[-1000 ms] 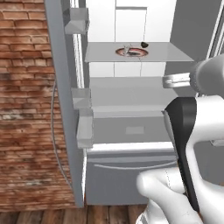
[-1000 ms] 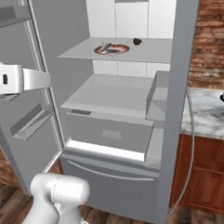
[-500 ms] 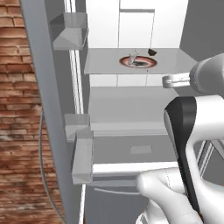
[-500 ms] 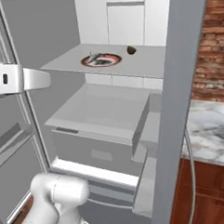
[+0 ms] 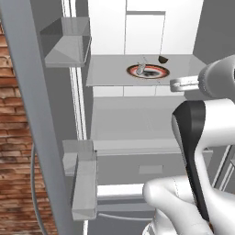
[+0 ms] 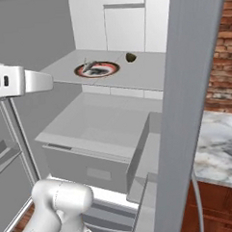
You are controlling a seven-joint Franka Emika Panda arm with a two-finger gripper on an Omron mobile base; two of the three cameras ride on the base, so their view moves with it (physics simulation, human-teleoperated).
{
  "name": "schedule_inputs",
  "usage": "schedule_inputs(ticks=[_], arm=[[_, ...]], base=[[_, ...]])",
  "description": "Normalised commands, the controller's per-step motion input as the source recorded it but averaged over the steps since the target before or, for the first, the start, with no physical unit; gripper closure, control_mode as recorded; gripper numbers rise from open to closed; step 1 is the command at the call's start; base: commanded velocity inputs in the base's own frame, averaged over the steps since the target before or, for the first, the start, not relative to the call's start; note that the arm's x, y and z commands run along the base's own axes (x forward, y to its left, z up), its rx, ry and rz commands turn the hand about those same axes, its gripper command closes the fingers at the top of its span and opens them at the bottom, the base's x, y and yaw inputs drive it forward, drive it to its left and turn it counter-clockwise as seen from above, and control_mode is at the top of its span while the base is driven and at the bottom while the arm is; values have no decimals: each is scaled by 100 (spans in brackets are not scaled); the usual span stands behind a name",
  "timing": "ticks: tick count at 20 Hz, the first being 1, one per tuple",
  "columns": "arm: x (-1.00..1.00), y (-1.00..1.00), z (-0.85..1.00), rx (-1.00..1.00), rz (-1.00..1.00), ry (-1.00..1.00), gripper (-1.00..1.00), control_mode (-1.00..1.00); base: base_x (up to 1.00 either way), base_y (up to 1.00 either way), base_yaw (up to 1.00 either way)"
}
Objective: Retrieve the fish from the fridge and place it on the saucepan with marinade on the stove.
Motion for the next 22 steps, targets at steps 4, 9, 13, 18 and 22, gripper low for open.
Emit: schedule_inputs(ticks=[4,9,13,18,22], arm=[[0,0,0,0,0,0,-100,100],[0,0,0,0,0,0,-100,100],[0,0,0,0,0,0,-100,100],[1,0,0,0,0,0,-100,-100],[0,0,0,0,0,0,-100,-100]], base=[[95,0,0],[79,0,2],[44,0,4],[10,0,1],[0,0,0]])
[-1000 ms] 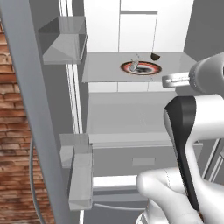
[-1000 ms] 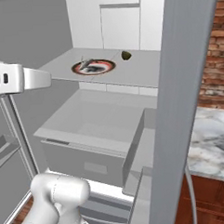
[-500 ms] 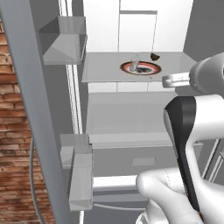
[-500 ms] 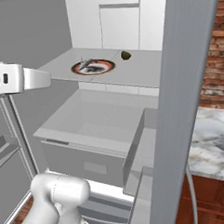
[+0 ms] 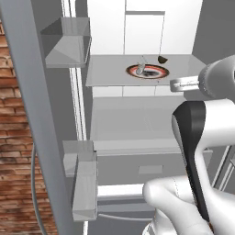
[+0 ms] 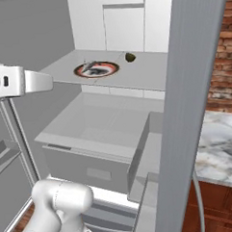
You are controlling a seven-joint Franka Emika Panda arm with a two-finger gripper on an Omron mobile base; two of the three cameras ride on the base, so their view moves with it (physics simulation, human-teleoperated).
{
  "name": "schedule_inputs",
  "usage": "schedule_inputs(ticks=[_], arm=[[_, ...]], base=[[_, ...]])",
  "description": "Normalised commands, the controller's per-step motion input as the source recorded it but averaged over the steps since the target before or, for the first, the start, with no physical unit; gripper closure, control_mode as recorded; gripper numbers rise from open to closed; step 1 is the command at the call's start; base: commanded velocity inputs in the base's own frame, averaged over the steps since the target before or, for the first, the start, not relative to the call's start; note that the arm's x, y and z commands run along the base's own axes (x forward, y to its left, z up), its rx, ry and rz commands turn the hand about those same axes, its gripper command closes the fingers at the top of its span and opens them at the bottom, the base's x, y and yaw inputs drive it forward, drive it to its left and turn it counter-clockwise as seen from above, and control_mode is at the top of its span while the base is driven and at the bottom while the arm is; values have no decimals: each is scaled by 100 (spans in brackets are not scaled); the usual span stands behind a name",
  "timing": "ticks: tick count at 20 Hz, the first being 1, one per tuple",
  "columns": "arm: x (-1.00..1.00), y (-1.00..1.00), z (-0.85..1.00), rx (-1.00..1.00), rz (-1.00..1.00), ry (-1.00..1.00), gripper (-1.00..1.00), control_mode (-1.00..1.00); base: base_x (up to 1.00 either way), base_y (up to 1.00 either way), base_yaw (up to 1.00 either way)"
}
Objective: Retrieve the fish from the fridge and place it on the saucepan with marinade on the stove.
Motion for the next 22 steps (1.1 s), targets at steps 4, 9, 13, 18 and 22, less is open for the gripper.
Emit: schedule_inputs(ticks=[4,9,13,18,22], arm=[[2,0,0,0,0,0,-100,-100],[12,-12,0,0,5,0,-100,-100],[22,-11,0,0,23,6,-100,-100],[2,-3,0,0,22,2,-100,-100],[-1,0,0,0,19,0,-100,-100]], base=[[0,0,0],[0,0,0],[0,0,0],[0,0,0],[0,0,0]])
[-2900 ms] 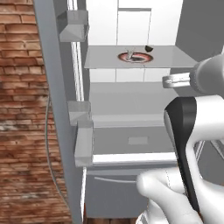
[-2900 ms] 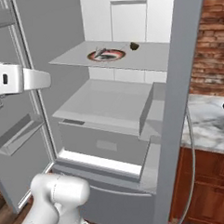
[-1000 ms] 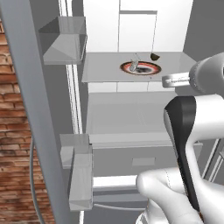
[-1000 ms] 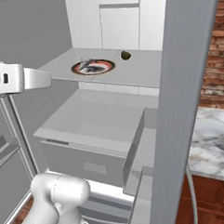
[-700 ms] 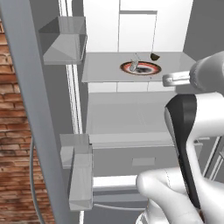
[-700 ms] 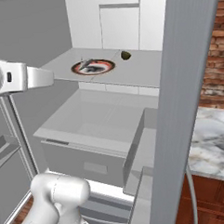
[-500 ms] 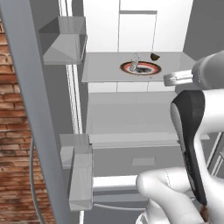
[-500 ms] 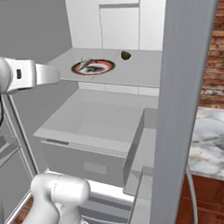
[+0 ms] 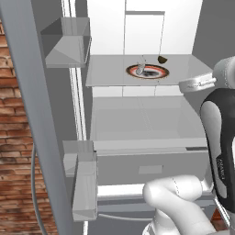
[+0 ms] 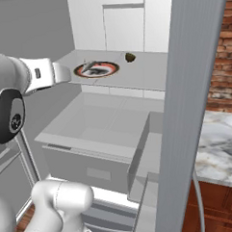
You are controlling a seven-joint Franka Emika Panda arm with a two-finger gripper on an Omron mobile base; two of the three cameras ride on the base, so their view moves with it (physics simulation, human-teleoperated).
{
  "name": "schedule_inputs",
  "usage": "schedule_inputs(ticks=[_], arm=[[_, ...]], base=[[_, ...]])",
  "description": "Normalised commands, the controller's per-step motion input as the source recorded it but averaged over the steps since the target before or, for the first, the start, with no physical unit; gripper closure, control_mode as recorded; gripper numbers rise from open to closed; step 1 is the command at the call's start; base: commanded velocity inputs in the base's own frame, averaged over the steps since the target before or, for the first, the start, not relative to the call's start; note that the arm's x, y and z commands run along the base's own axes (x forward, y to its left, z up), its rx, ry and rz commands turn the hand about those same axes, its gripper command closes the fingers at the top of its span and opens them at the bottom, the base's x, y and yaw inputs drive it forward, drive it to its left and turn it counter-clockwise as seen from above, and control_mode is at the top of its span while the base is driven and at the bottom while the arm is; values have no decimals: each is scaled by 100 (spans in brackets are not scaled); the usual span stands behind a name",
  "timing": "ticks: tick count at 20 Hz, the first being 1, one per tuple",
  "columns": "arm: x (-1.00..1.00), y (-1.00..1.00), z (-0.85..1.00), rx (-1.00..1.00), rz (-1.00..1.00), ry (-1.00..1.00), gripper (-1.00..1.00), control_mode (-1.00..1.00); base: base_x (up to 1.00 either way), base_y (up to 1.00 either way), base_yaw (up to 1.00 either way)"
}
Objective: Retrieve the fish from the fridge and place it on the saucepan with marinade on the stove.
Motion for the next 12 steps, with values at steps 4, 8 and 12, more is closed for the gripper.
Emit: schedule_inputs(ticks=[4,8,12], arm=[[-1,0,-6,0,19,0,-100,-100],[2,8,0,0,5,0,-100,-100],[17,17,-8,0,0,0,-100,-100]], base=[[0,0,0],[0,0,0],[0,0,0]])
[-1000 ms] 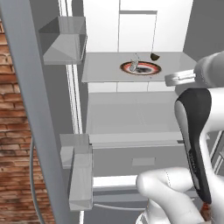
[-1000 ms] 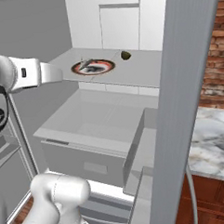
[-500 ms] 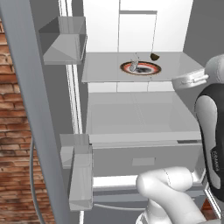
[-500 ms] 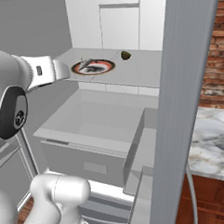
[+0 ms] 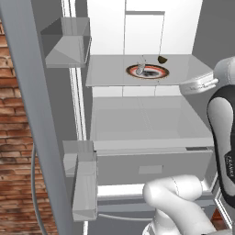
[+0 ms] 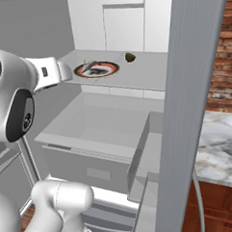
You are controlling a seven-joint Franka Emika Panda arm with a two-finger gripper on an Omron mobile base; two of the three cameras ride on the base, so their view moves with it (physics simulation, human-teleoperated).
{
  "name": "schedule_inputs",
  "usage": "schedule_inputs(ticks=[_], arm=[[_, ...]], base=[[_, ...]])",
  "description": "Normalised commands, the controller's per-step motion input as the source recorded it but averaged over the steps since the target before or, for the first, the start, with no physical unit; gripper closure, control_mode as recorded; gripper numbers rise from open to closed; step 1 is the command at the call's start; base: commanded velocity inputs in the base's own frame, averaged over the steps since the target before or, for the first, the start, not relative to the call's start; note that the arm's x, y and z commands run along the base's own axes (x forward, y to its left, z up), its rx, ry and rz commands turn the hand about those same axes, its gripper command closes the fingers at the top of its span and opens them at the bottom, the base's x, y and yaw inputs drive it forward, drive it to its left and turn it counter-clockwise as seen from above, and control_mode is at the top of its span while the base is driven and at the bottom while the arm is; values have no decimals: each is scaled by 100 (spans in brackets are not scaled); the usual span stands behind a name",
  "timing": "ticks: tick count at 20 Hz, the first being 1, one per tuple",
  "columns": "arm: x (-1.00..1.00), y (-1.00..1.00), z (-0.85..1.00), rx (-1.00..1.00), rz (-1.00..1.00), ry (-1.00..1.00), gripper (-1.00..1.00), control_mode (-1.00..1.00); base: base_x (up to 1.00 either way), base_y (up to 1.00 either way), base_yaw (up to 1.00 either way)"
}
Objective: Retrieve the fish from the fridge and place it on the saucepan with marinade on the stove.
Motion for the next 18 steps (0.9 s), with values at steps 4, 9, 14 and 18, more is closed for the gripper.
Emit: schedule_inputs(ticks=[4,9,14,18], arm=[[26,18,-3,0,0,4,-100,-100],[29,7,-1,0,0,5,-100,-100],[28,0,0,0,0,3,-100,-100],[28,0,-4,0,0,1,-100,-100]], base=[[0,0,0],[0,0,0],[0,0,0],[0,0,0]])
